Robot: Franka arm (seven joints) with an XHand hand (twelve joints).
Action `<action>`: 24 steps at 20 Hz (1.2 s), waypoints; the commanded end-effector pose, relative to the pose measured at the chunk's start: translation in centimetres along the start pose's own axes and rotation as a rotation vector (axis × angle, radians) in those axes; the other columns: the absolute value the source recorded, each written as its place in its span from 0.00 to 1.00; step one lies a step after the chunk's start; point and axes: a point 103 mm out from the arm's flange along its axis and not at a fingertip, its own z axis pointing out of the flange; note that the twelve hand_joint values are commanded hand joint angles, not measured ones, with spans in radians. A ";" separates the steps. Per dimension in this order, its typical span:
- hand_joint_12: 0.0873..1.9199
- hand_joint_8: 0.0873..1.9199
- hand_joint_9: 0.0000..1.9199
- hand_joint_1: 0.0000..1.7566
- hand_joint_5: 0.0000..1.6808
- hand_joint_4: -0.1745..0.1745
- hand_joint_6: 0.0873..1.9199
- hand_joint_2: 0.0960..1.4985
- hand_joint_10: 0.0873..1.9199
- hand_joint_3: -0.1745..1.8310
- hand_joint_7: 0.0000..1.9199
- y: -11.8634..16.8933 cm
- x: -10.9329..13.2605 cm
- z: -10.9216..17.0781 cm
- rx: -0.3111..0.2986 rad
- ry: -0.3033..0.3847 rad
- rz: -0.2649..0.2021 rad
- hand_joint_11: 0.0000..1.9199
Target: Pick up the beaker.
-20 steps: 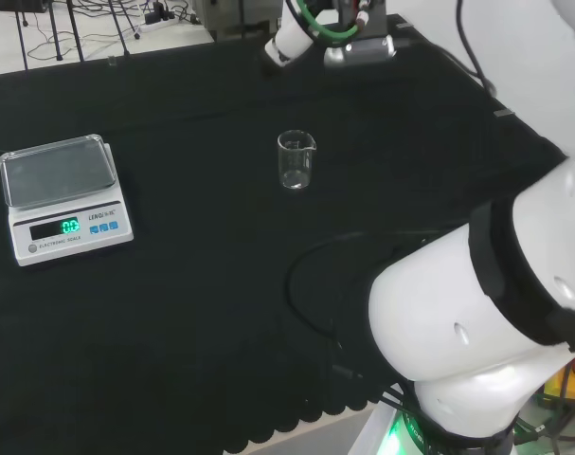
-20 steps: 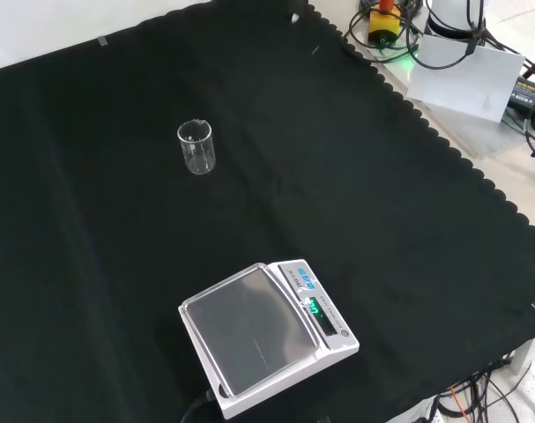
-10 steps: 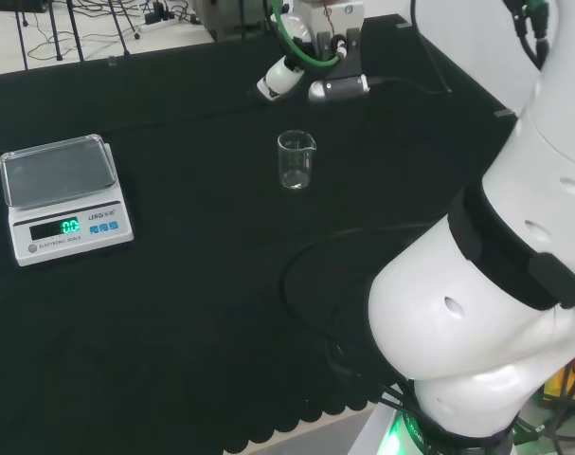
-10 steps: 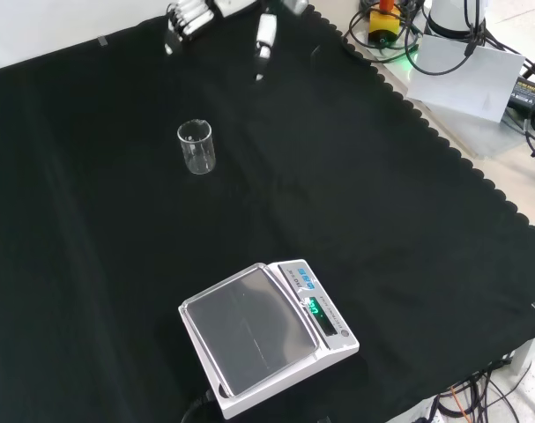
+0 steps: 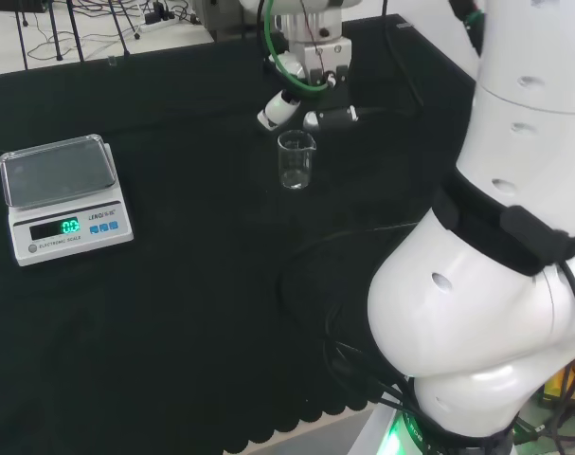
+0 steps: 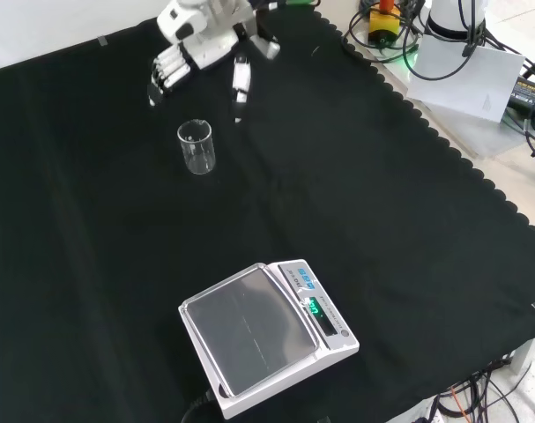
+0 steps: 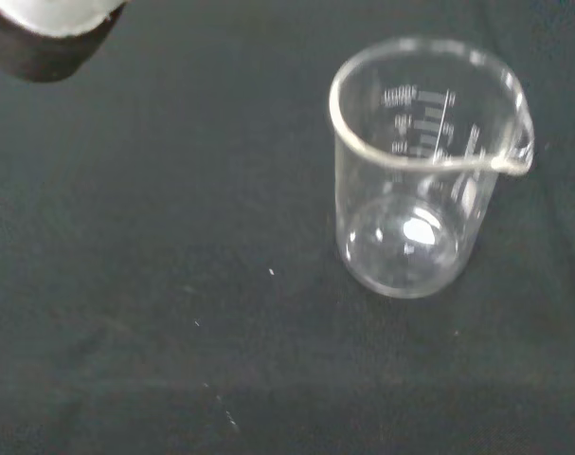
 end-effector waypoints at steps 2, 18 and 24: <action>0.46 0.21 0.00 0.39 0.01 0.54 0.00 0.44 0.42 0.23 0.00 4.2 -2.1 4.1 0.042 0.027 0.005 0.00; 0.45 0.21 0.00 0.40 0.01 0.55 0.00 0.44 0.42 0.23 0.00 5.7 -5.4 8.9 0.105 0.031 0.054 0.00; 0.46 0.22 0.00 0.41 0.01 0.57 0.00 0.45 0.42 0.23 0.00 6.1 -5.2 10.0 0.108 0.037 0.049 0.00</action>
